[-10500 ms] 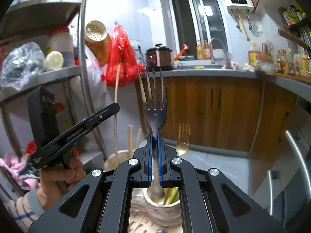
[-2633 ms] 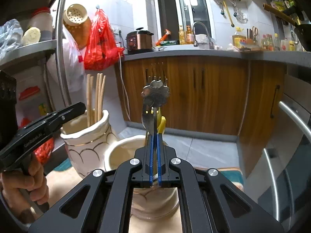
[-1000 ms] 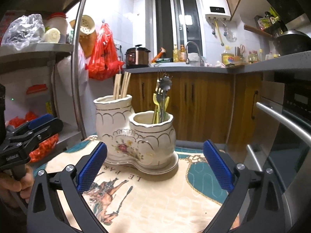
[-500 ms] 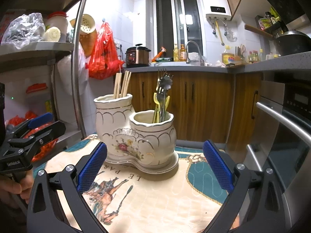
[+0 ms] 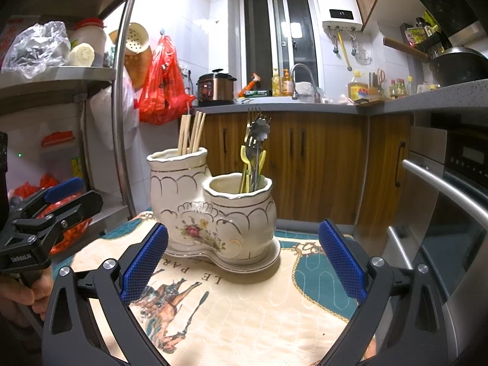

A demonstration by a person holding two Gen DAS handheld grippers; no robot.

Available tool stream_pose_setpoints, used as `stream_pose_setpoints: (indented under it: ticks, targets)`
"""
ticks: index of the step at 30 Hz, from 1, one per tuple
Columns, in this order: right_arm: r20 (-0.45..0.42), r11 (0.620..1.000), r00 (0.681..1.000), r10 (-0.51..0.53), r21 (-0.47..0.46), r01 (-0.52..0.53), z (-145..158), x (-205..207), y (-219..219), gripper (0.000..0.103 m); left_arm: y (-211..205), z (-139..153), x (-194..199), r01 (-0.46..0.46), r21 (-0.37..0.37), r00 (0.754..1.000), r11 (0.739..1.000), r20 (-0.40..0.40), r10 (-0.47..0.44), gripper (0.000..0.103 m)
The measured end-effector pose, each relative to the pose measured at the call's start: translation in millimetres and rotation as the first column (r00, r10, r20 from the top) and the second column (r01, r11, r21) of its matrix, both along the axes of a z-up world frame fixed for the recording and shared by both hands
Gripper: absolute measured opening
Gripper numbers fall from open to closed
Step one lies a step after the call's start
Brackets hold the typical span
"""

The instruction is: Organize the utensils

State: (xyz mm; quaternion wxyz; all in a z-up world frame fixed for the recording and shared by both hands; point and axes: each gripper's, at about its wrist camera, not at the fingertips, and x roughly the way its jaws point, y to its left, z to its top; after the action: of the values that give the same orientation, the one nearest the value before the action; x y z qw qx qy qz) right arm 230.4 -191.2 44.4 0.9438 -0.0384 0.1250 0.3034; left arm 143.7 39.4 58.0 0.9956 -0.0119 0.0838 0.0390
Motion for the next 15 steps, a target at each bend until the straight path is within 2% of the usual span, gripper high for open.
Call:
stream_pose_setpoints:
  ticks: [15]
  targets:
    - [0.001,1.000,1.000,-0.001,-0.001,0.001,0.0,-0.5,0.8,0.098,0.0,-0.1,0.0,0.002,-0.001,1.000,1.000,-0.001,-0.002,0.098]
